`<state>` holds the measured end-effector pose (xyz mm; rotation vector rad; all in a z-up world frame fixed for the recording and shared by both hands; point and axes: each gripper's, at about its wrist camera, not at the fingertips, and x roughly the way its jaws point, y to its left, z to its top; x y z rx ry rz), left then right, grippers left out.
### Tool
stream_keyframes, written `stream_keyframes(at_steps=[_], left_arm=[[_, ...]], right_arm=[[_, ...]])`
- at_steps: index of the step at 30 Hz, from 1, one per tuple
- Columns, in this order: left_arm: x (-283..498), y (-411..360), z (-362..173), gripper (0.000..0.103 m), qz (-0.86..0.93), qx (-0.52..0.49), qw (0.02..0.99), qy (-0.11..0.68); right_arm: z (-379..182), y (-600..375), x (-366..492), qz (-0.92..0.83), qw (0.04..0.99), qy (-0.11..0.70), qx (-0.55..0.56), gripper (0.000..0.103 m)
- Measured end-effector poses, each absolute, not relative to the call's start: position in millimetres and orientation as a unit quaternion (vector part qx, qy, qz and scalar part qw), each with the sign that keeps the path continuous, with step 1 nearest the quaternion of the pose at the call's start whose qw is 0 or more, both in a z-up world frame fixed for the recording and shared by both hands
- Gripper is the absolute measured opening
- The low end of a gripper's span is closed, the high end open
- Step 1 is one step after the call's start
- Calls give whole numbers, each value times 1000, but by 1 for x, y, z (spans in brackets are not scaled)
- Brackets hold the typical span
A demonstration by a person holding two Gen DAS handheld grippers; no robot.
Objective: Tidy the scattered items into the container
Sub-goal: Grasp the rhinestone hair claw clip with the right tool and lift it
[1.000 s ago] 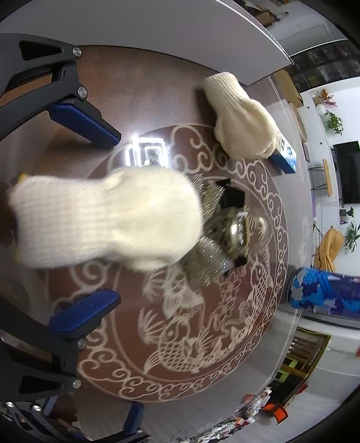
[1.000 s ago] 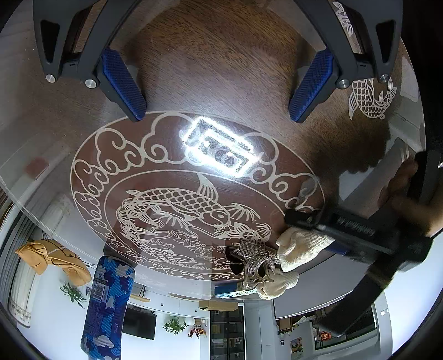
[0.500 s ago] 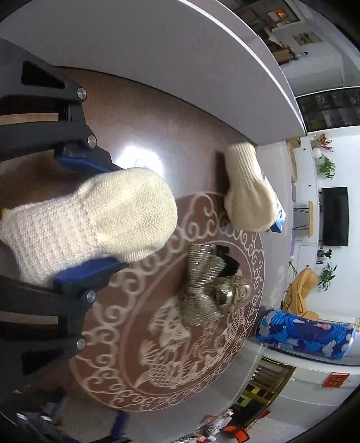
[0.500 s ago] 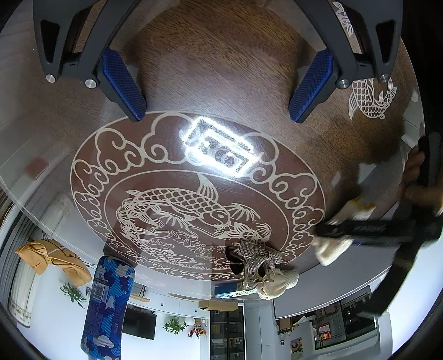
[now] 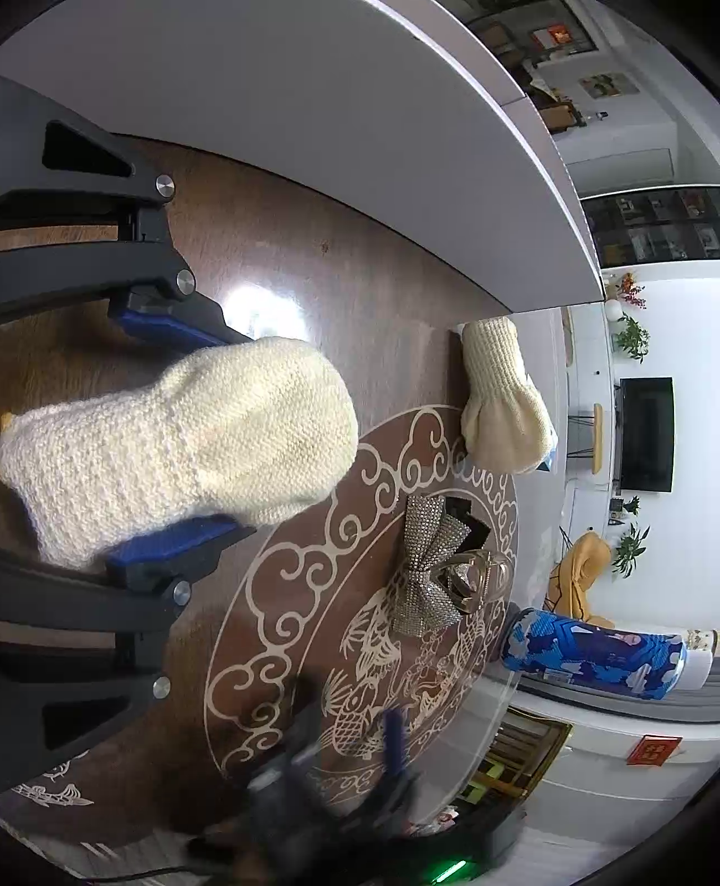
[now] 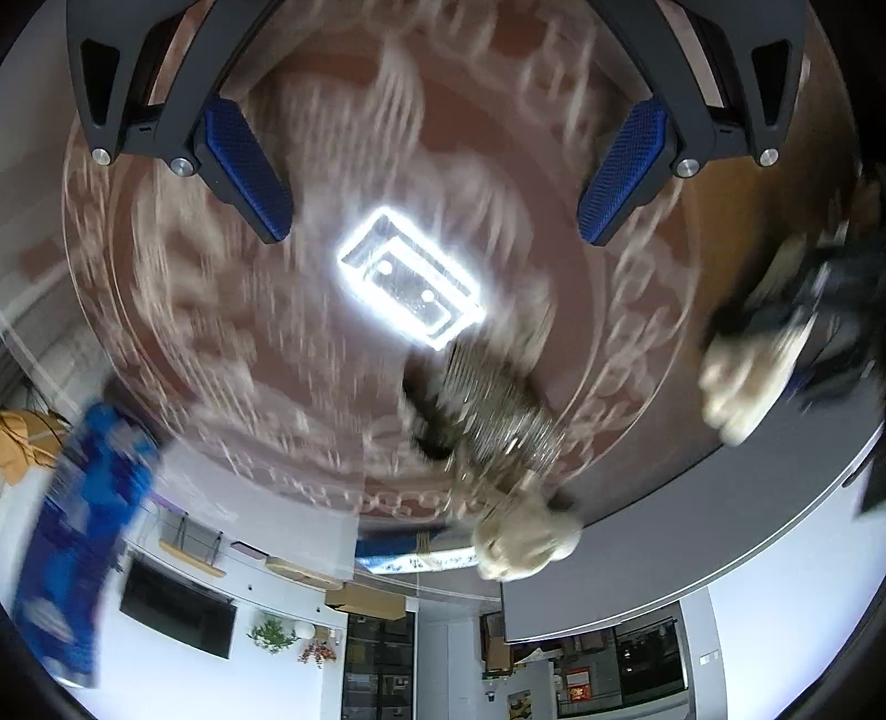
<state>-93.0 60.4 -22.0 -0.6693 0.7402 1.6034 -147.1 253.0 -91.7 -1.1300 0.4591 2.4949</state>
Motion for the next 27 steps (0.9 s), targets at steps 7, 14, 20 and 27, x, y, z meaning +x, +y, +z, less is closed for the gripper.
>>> stream_keyframes(at_steps=[7,14,20,27], left_arm=[[-93,61,-21,54,687,-287,587,318],[-93,62,-22,55,687,-285,587,320],[-86,65,-23,55,698,-284,575,319],[-35,68,-29,55,673,-273,601,334]], right_arm=[[-86,278,-212,894,148,140,-399,100],[-80,275,-213,892,193,153,-380,55],[-88,261,-150,864,277,205,-368,55],[-95,216,-53,837,337,239,-358,56]])
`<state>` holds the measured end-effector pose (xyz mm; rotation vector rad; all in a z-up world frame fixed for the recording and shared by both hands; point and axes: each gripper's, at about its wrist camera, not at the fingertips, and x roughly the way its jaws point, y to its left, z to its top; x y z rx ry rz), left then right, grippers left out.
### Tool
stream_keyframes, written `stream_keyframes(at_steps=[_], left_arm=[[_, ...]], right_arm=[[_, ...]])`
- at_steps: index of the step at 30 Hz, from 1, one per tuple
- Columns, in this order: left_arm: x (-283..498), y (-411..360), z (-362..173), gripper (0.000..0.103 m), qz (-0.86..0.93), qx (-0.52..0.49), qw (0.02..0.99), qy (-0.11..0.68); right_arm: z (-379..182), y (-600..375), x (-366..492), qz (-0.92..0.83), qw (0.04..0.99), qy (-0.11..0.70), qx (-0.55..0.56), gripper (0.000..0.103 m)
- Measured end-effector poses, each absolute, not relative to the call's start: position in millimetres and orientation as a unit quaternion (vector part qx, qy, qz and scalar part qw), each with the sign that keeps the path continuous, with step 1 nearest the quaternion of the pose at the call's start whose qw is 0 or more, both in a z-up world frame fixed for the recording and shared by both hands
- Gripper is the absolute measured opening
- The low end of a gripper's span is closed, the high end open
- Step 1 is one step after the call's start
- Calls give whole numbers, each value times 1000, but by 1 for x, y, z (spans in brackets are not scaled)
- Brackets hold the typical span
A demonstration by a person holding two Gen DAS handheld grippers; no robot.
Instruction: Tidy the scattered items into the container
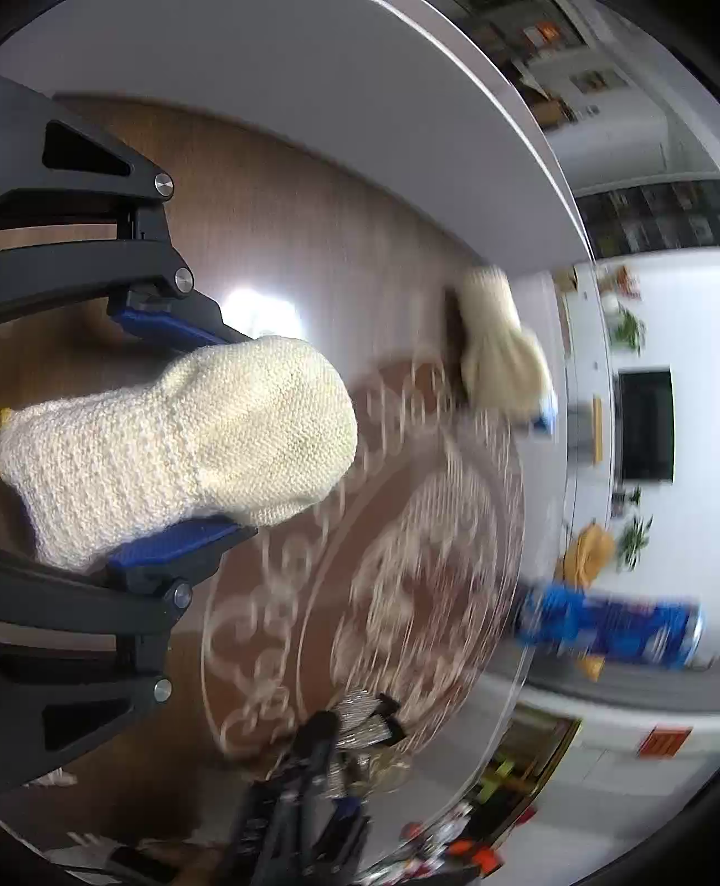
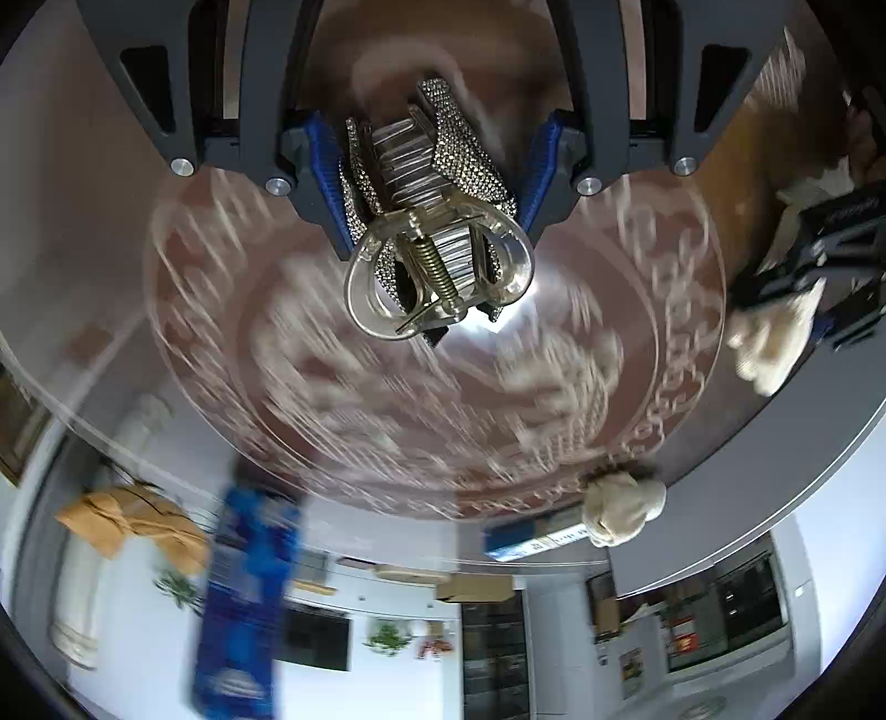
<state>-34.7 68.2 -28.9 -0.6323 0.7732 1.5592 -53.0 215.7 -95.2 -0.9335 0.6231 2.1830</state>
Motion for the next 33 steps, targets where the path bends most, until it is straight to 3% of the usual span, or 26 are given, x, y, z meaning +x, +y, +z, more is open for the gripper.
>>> stream_keyframes(at_steps=[4,6,8,11,15,33], left_arm=[[-8,83,-32,63,668,-269,604,343],[-8,88,-33,85,670,-277,597,344],[-14,93,-36,103,671,-295,585,347],[-16,94,-38,103,670,-297,586,346],[-16,94,-39,103,669,-296,587,346],[-16,94,-39,103,668,-296,588,346]], right_arm=[[-93,201,-37,830,352,248,-355,62],[-95,202,-39,826,352,252,-361,85],[-96,202,-43,823,353,251,-367,90],[-97,201,-39,822,356,253,-366,91],[-98,201,-38,819,356,255,-371,101],[-99,202,-40,816,363,258,-370,103]])
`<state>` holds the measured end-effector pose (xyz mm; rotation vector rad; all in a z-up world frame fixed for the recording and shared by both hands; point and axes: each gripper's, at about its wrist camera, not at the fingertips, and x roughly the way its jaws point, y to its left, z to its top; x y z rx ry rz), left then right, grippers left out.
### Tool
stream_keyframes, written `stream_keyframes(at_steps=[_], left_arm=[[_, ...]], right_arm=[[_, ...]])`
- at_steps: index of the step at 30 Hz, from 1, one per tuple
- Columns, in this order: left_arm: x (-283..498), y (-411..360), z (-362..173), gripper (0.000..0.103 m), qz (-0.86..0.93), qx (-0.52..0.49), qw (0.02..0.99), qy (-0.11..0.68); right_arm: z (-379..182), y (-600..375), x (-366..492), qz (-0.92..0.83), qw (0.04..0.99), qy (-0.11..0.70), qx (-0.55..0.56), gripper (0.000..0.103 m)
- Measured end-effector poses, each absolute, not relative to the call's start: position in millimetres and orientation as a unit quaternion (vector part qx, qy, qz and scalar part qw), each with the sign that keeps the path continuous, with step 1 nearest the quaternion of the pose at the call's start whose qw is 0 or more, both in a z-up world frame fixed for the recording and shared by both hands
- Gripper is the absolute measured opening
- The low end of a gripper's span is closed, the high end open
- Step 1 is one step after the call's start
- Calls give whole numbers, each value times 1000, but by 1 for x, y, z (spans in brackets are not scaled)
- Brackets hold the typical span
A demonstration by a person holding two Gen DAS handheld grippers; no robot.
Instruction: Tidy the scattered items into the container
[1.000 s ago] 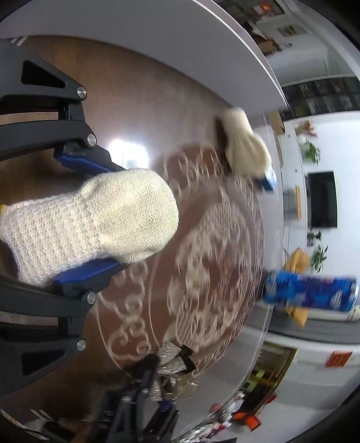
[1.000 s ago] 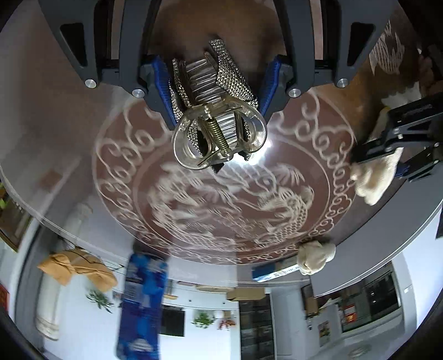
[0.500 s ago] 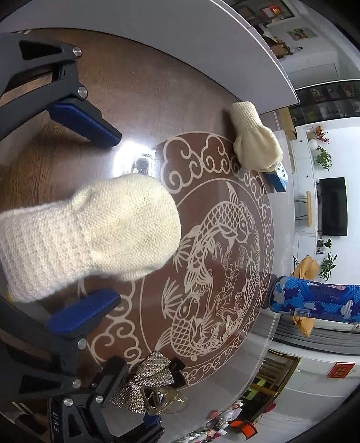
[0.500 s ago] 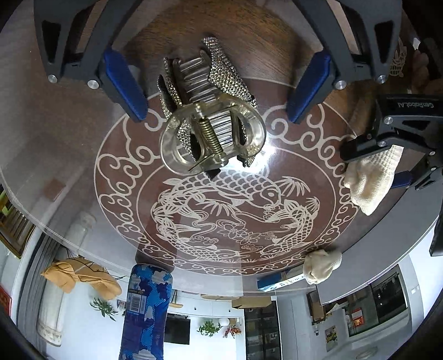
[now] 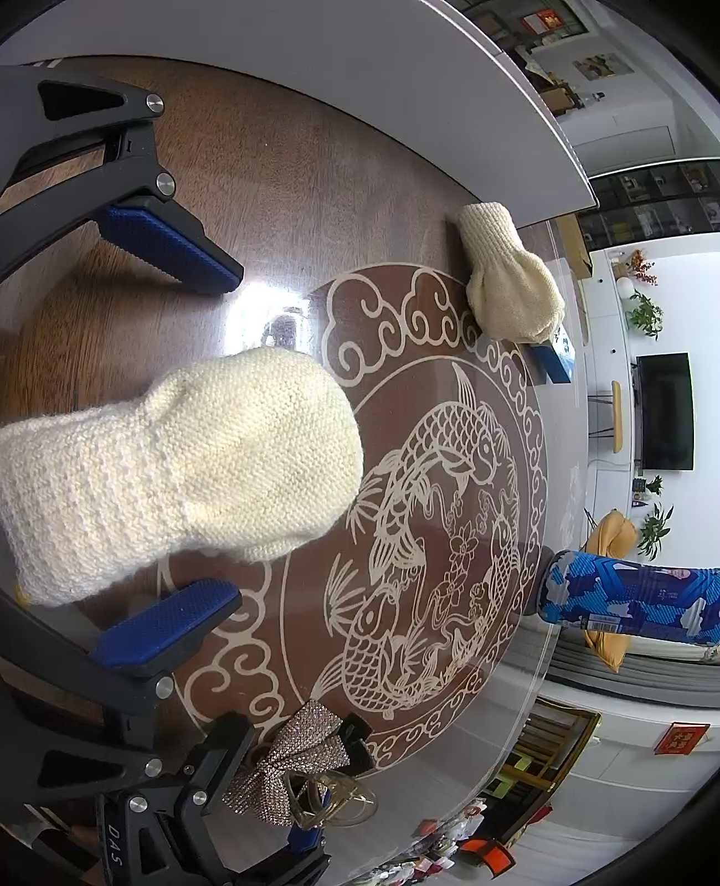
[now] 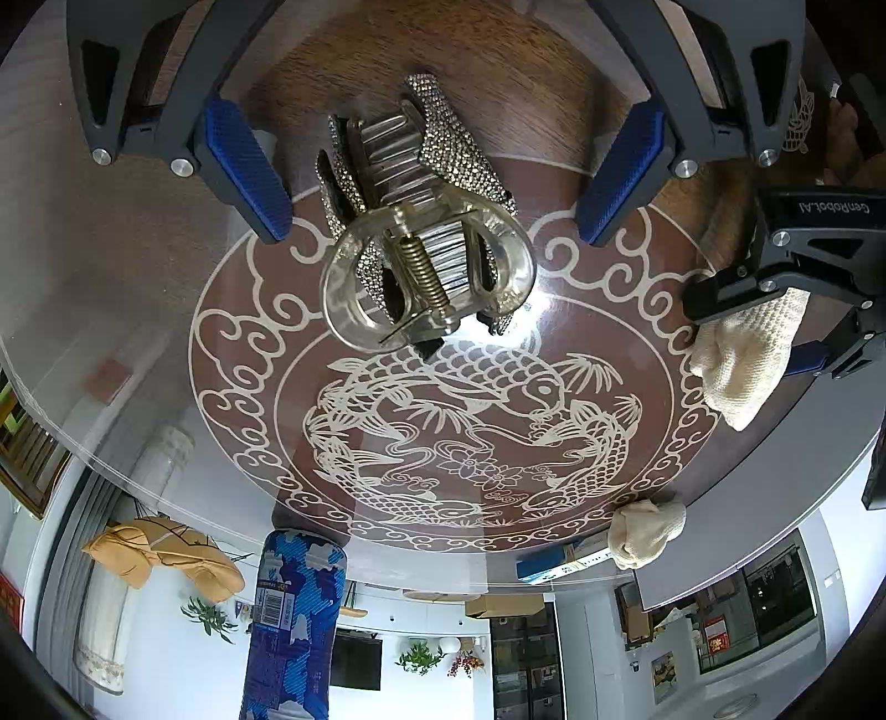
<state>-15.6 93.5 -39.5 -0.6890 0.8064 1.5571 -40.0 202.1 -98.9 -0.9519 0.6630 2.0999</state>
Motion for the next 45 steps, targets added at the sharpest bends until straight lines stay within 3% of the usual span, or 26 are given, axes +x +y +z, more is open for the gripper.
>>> stream_keyframes(at_steps=[45], left_arm=[[-15,93,-38,103,666,-294,591,346]], right_arm=[[-98,202,-39,809,378,263,-365,103]])
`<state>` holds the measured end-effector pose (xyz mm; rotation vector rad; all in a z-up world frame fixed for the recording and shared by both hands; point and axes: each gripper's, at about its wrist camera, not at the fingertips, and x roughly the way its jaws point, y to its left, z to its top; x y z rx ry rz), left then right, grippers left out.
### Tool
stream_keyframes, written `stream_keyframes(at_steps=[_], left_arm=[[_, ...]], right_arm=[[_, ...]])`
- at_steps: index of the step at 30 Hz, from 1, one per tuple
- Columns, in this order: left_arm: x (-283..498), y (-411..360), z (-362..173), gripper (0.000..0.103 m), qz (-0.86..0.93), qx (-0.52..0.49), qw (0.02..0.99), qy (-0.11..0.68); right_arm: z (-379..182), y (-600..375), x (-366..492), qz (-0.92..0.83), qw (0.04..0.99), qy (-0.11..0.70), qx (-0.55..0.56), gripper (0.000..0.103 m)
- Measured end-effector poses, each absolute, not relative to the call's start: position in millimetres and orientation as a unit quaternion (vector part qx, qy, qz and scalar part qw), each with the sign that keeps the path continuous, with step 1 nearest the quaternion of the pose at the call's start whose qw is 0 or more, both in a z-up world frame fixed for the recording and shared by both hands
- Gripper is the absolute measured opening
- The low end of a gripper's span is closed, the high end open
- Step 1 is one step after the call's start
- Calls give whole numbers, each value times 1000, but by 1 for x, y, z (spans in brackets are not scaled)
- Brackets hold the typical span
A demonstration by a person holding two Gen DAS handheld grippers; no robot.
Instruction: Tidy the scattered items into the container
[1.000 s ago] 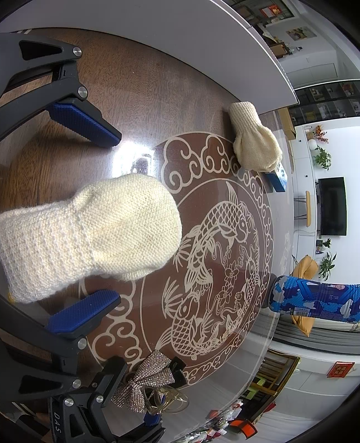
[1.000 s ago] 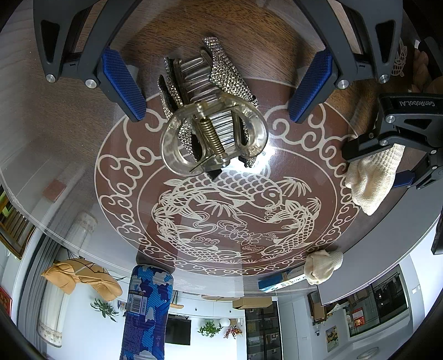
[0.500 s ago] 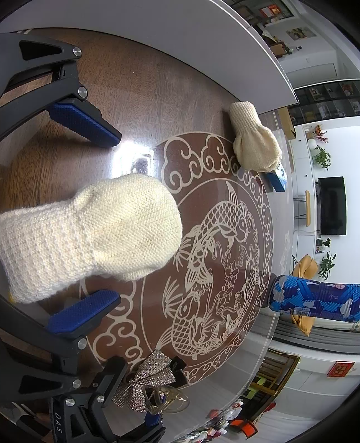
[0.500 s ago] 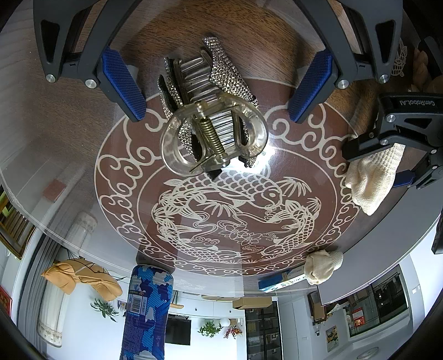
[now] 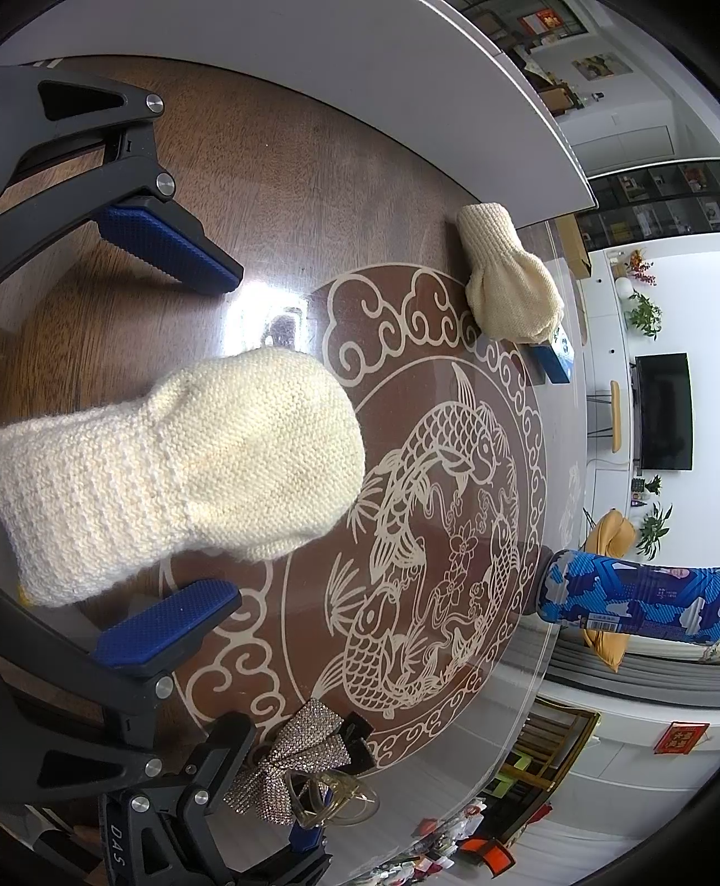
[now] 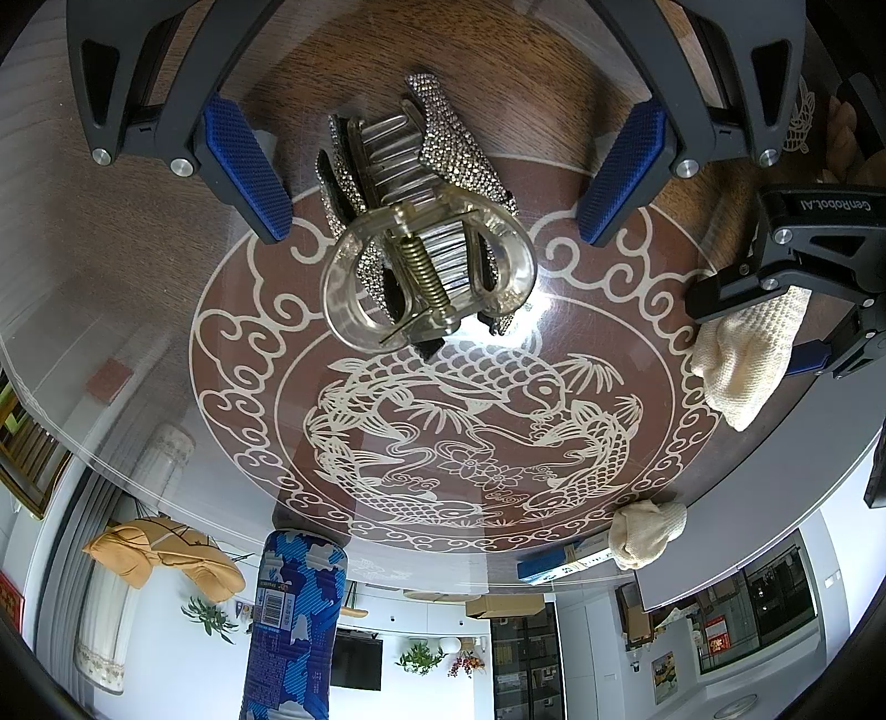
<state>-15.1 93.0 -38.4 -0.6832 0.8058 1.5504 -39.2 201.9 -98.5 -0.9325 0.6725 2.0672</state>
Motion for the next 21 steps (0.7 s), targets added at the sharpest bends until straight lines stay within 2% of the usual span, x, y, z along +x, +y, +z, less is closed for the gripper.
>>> stream_keyframes(at_steps=[21], left_arm=[[-15,92,-37,103,663,-293,596,346]], right_arm=[[-98,202,-39,804,386,267,-365,103]])
